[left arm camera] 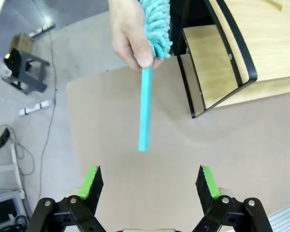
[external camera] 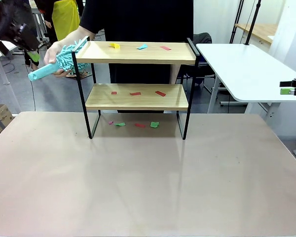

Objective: Clean the shelf.
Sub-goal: Pick up the Duster handed by the human.

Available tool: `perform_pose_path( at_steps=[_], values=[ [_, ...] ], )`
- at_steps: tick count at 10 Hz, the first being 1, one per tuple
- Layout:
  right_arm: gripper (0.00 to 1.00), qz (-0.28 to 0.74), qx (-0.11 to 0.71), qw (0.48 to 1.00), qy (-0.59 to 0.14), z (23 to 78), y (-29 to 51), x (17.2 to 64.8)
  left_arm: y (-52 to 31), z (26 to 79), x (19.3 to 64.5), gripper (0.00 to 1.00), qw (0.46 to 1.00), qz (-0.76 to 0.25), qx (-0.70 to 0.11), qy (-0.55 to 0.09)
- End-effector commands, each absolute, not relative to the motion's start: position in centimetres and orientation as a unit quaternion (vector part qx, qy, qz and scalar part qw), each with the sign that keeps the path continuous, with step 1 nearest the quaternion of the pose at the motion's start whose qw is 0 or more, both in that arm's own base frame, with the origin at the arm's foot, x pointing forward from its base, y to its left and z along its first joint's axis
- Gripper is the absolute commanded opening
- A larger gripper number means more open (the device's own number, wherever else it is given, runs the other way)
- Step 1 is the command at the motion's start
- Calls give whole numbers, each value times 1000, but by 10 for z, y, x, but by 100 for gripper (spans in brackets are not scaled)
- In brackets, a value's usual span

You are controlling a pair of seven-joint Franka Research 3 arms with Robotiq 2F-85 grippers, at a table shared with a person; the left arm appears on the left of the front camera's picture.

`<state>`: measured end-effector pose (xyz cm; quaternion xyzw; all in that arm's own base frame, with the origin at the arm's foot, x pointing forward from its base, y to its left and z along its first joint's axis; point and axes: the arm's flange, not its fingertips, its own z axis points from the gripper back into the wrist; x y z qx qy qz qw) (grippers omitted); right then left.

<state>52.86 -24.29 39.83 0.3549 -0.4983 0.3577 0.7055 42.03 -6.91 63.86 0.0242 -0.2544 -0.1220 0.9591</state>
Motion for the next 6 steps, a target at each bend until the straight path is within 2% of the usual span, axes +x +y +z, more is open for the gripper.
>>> perform_pose_path(
  at_steps=[1, 3, 6],
  values=[
    [100, 359, 354, 705, -499, 400, -241, 528, -77, 623, 428, 100, 959, -102, 40, -260],
    [100, 359, 354, 705, -499, 400, -241, 528, -82, 609, 437, 100, 956, -92, 51, -273],
    [100, 359, 354, 705, -499, 400, -241, 528, -75, 583, 456, 100, 958, -95, 25, -271]
  ],
)
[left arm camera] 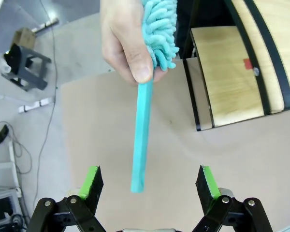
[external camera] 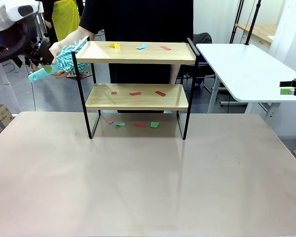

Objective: Clean the shelf.
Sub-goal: Pick up the Duster handed by the human.

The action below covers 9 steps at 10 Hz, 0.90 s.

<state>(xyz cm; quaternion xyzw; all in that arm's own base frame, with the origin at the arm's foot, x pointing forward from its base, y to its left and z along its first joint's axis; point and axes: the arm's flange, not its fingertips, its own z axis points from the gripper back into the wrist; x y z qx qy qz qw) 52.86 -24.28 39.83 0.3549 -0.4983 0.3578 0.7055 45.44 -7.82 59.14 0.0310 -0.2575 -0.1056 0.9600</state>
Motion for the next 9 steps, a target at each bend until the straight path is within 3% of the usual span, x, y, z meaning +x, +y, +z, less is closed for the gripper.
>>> perform_pose_path(
  at_steps=[1, 6, 7, 8, 9],
  values=[
    [100, 359, 354, 705, -499, 400, -241, 528, -73, 577, 460, 100, 958, -93, 18, -270],
    [100, 359, 354, 705, -499, 400, -241, 528, -60, 560, 477, 100, 964, -96, -4, -247],
    [100, 359, 354, 705, -499, 400, -241, 528, -59, 560, 476, 41, 965, -92, -4, -246],
    [100, 359, 354, 705, -499, 400, -241, 528, -60, 561, 475, 40, 965, -94, -3, -246],
    [100, 359, 354, 705, -499, 400, -241, 528, -60, 562, 475, 0, 965, -93, -2, -246]
  ],
)
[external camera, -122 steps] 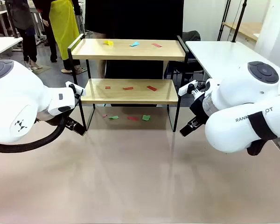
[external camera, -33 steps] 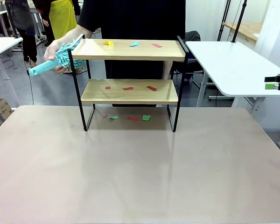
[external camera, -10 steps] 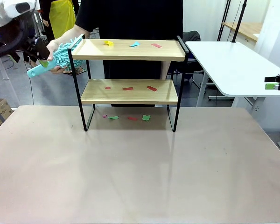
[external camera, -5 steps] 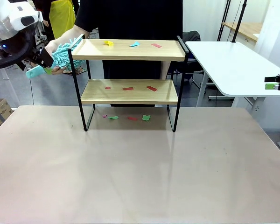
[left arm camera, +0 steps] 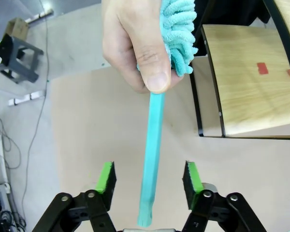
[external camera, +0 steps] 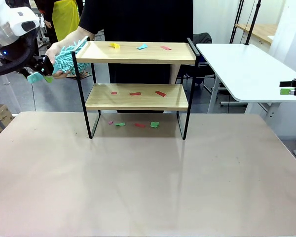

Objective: Clean the shelf.
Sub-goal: Pick up the Duster handed by the human.

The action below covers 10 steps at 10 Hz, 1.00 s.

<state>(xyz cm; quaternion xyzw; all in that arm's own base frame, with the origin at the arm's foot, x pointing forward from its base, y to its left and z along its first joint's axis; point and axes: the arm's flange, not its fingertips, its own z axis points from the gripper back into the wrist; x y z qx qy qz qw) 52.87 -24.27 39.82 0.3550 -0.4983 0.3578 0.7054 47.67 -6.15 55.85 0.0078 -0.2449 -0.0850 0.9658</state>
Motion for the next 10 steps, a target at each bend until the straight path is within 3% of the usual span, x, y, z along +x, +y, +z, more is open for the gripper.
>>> perform_pose_path(
  at_steps=[1, 2, 10],
  values=[
    [100, 359, 354, 705, -499, 400, -241, 528, -59, 564, 475, 35, 965, -93, -1, -246],
    [100, 359, 354, 705, -499, 400, -241, 528, -59, 566, 474, 0, 964, -93, -1, -247],
    [100, 359, 354, 705, -499, 400, -241, 528, -59, 568, 475, 0, 971, -53, 14, -231]
  ],
)
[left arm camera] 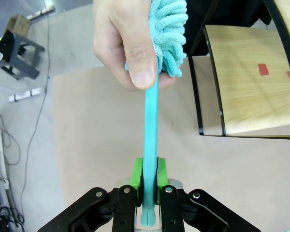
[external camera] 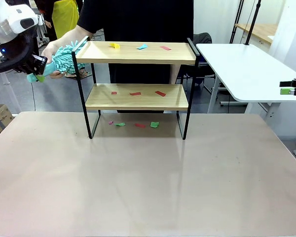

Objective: Clean the shelf.
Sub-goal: Pick up the Duster handed by the human.

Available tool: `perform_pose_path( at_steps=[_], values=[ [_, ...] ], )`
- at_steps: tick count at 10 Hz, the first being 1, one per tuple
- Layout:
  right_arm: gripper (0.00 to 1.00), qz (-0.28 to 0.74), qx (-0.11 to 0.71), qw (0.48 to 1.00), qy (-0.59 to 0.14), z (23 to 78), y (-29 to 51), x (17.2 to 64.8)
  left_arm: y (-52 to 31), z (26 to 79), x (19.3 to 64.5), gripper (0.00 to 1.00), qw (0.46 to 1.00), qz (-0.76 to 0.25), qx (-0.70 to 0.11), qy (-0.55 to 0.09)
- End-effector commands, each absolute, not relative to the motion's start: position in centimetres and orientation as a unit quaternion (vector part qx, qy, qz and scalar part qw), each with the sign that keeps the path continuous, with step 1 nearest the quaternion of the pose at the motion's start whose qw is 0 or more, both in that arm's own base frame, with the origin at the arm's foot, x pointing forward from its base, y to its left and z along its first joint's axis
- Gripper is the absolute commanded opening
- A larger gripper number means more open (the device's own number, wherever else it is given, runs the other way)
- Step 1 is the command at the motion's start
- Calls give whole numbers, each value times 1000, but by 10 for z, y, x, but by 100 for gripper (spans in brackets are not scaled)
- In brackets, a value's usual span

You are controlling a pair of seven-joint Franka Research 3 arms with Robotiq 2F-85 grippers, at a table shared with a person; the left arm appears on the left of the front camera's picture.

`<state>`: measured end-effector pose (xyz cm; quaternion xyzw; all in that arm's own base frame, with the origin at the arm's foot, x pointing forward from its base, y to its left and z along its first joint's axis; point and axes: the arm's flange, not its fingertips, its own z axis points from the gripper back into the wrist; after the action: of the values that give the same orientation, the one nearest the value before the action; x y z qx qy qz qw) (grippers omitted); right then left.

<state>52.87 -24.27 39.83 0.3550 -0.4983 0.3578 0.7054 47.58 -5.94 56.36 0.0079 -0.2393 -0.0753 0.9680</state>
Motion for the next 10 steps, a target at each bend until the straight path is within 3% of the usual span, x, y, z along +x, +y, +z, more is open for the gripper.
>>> perform_pose_path(
  at_steps=[1, 10],
  values=[
    [100, 359, 354, 705, -499, 400, -241, 528, -59, 569, 475, 0, 972, -50, 16, -230],
    [100, 359, 354, 705, -499, 400, -241, 528, -58, 563, 475, 0, 970, -66, 8, -233]
  ],
)
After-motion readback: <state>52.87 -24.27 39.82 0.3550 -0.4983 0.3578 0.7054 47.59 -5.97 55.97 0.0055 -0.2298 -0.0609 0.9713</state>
